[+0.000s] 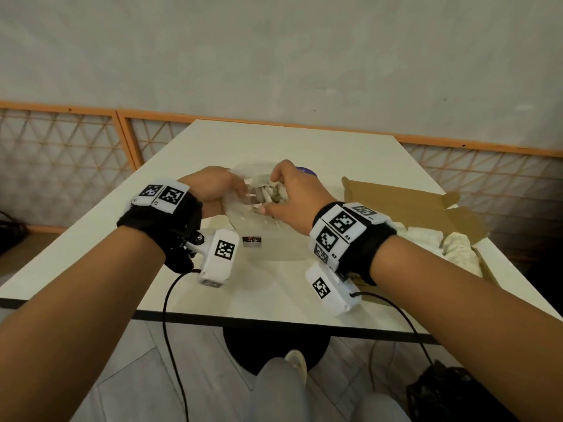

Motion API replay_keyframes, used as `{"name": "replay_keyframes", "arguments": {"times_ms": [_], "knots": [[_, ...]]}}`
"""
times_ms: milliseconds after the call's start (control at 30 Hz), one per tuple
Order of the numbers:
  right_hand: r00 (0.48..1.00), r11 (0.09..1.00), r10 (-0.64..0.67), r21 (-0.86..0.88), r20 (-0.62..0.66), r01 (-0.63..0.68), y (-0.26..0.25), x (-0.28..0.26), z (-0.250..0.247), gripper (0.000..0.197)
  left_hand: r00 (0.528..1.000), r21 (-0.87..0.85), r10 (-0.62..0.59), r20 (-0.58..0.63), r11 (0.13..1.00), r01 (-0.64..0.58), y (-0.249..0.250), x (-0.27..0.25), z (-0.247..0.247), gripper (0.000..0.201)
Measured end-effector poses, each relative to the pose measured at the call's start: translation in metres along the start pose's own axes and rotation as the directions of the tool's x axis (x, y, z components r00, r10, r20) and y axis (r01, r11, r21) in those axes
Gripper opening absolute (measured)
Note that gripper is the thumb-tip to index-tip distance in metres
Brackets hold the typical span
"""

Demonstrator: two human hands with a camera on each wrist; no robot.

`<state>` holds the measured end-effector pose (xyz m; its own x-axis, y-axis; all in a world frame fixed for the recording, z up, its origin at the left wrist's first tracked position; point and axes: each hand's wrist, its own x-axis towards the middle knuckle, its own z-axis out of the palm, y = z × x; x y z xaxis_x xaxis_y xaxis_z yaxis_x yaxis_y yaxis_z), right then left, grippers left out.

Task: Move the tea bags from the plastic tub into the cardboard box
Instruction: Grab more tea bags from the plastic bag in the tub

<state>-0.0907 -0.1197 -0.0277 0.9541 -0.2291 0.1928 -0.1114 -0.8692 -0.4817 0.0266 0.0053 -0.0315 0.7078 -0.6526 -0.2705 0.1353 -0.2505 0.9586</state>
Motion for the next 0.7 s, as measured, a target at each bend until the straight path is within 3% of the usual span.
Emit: {"name": "replay_keyframes", "arguments": {"times_ms": [100,200,300,433,567,700], "knots": [[0.998,0.998,-0.049,-0.043,-0.029,0.047,-0.002,0.004,-0.003,0.043,1.0,-0.084,0.007,0.023,0.996,-0.005,-0.002,0.003,0.0,0.056],[0.998,0.997,-0.053,-0.058,-0.019,0.052,0.0,0.009,-0.006,0.052,0.993,-0.175,-0.043,0.111,0.983,0.062,-0.003,0.004,0.004,0.027],[0.999,0.997,-0.042,-0.071,0.008,0.042,0.004,0.012,-0.003,0.058,0.99,-0.202,-0.069,0.119,0.975,0.093,-0.007,0.012,0.003,0.035],[0.998,0.996,-0.059,-0.063,-0.007,0.059,0.012,0.015,0.002,0.05,0.992,-0.276,-0.072,0.107,0.956,0.1,-0.012,0.016,0.005,0.043],[0.996,0.998,-0.035,0.056,-0.083,0.039,0.021,0.017,-0.005,0.032,0.993,-0.369,-0.066,0.098,0.924,0.098,-0.015,0.015,0.003,0.037],[0.99,0.95,0.107,0.304,-0.089,-0.075,0.032,0.024,-0.014,0.03,0.983,-0.338,-0.072,0.172,0.932,0.128,-0.012,0.015,0.003,0.031]]}}
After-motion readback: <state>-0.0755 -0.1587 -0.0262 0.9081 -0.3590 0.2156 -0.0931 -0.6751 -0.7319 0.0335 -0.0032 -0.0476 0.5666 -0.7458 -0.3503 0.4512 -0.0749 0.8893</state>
